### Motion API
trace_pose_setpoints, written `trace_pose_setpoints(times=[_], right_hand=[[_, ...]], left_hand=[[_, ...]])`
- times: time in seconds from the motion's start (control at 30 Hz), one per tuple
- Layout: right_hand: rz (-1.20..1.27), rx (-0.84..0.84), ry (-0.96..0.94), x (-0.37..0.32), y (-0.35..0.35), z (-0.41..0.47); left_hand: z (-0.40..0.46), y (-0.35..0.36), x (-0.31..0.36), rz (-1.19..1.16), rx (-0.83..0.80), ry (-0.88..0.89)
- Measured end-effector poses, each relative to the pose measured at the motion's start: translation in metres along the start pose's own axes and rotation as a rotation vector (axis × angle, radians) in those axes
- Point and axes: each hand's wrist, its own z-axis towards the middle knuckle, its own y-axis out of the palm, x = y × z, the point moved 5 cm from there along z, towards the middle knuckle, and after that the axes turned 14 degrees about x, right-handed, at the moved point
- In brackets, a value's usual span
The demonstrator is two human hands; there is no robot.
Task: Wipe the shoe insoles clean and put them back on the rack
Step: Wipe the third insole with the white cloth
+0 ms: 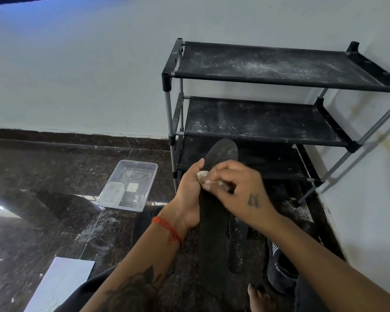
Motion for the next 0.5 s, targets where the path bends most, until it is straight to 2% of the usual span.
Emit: trace_pose_setpoints(times=[0.17, 0.37, 0.43, 0.5], right_hand=[[-0.051, 0.022, -0.057, 0.014, -0.001, 0.004], [-0.312, 0.226, 0.065, 0.048, -0.034, 0.019], [-0.249, 0.300, 0.117, 0.046, -0.045, 0.023], [-0.053, 0.228, 0.128, 0.030, -0.038, 0.020]], left_hand=[[-0.001, 0.004, -0.003, 0.040, -0.055, 0.019], [-0.005, 0.010, -0.007, 0.015, -0.097, -0.044], [-0.004, 0.008, -0.005, 0.005, -0.057, -0.041], [-0.004, 0.007, -0.003, 0.009, -0.043, -0.015]])
